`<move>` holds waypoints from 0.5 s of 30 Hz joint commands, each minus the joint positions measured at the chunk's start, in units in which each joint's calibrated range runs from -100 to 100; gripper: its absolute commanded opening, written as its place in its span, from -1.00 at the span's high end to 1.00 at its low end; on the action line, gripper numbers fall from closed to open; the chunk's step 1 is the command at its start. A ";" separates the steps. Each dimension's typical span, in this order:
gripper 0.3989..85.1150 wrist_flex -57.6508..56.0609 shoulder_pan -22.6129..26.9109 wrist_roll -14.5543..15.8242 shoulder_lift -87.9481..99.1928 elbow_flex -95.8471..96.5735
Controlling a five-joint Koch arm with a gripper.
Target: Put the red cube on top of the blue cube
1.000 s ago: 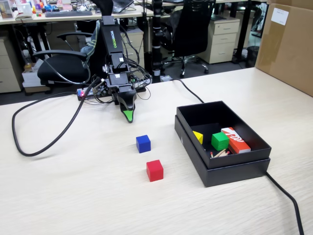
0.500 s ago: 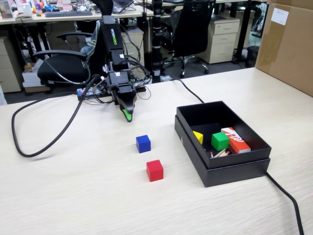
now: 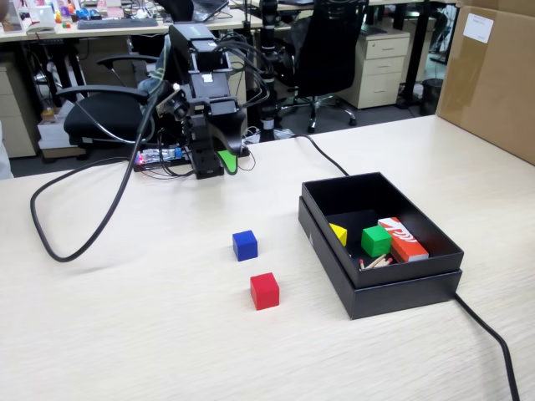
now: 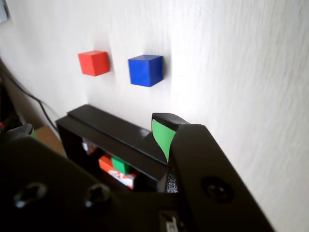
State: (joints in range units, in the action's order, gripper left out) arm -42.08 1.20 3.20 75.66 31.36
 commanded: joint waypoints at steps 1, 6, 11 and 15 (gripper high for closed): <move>-0.11 -2.11 -0.24 -0.15 -7.91 -11.32; -0.11 -4.61 -0.68 -0.15 -23.74 -26.01; -0.10 -4.61 -0.98 -0.34 -40.61 -37.52; -0.10 -4.61 -1.22 -0.34 -54.72 -44.95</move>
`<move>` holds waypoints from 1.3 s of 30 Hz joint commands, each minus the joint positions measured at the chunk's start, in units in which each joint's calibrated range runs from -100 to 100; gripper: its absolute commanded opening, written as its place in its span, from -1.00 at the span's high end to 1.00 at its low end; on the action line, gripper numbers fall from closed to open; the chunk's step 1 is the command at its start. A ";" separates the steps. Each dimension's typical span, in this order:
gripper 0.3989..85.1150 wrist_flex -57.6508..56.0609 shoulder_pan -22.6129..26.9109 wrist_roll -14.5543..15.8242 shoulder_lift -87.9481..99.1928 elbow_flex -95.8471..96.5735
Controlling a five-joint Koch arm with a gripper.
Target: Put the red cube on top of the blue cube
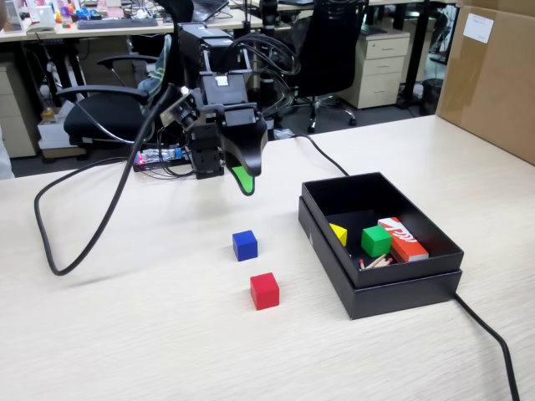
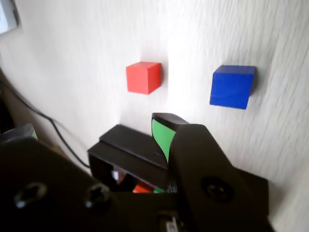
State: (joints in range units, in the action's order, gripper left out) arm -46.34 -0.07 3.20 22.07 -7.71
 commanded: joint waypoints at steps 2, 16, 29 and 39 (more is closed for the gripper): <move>-0.10 -0.35 -0.05 -0.34 -7.67 -8.97; -0.10 -0.35 -0.24 -0.29 -33.14 -20.12; -0.10 -0.35 -0.10 -0.34 -41.06 -22.39; 0.08 -0.44 -0.05 -0.98 -42.44 -22.84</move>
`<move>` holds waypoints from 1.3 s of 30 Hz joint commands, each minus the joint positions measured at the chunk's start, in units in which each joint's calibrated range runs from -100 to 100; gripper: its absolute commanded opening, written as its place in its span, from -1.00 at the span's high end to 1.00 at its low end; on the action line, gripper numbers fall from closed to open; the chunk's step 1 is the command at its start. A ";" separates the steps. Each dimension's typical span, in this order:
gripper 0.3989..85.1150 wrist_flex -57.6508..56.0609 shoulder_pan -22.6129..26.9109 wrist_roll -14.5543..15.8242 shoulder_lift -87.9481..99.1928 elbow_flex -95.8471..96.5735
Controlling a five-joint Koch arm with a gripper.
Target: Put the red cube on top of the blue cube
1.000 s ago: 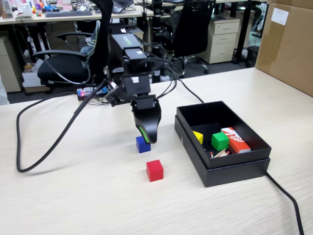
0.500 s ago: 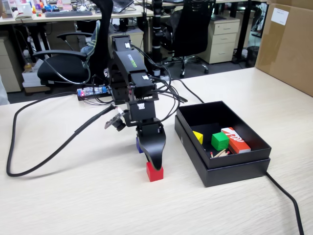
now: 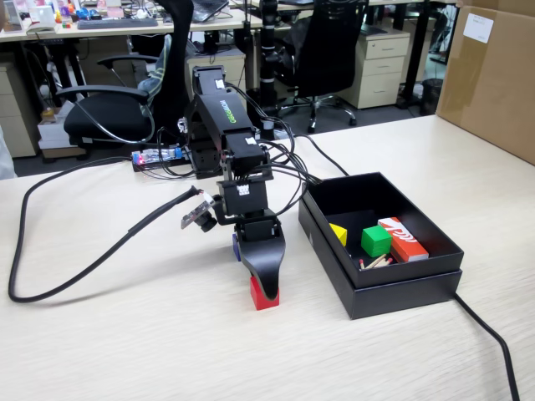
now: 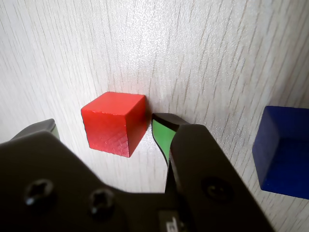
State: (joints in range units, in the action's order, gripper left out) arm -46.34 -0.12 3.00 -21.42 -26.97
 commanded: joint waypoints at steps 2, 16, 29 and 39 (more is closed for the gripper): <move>0.29 -2.95 0.00 -1.03 0.14 -5.12; 0.99 -3.38 0.20 -1.95 -1.12 -5.57; 0.99 -6.40 -0.49 0.00 19.65 -4.40; 0.99 -7.35 0.59 0.00 46.04 14.83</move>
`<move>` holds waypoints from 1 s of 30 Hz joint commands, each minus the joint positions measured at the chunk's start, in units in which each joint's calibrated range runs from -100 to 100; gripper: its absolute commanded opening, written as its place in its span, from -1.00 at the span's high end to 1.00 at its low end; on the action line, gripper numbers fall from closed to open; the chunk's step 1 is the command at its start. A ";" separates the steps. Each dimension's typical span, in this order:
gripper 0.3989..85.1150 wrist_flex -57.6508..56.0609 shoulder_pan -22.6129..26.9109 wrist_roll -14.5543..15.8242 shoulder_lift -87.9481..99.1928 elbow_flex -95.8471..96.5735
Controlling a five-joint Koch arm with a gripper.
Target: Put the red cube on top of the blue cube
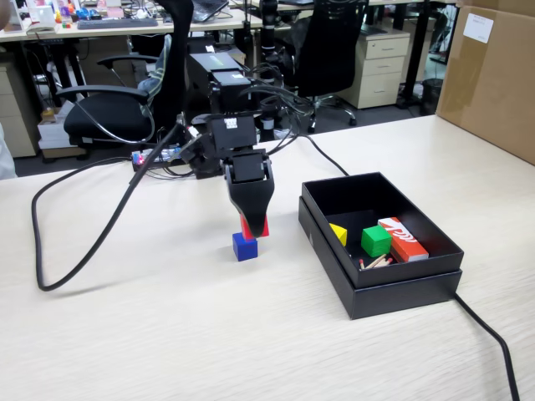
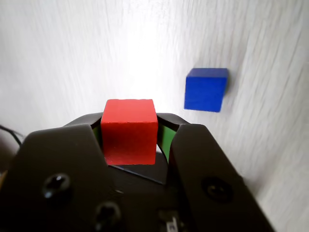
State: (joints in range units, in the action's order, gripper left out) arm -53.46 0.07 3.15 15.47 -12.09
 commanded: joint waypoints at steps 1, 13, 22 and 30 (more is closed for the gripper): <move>0.99 -0.23 0.54 -0.15 11.21 2.21; 0.99 0.29 0.93 0.88 16.95 16.54; 0.99 4.96 0.20 0.78 15.80 20.71; 0.99 7.37 -0.10 0.63 13.16 20.25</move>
State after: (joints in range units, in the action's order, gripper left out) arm -48.12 -0.02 3.98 28.16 11.46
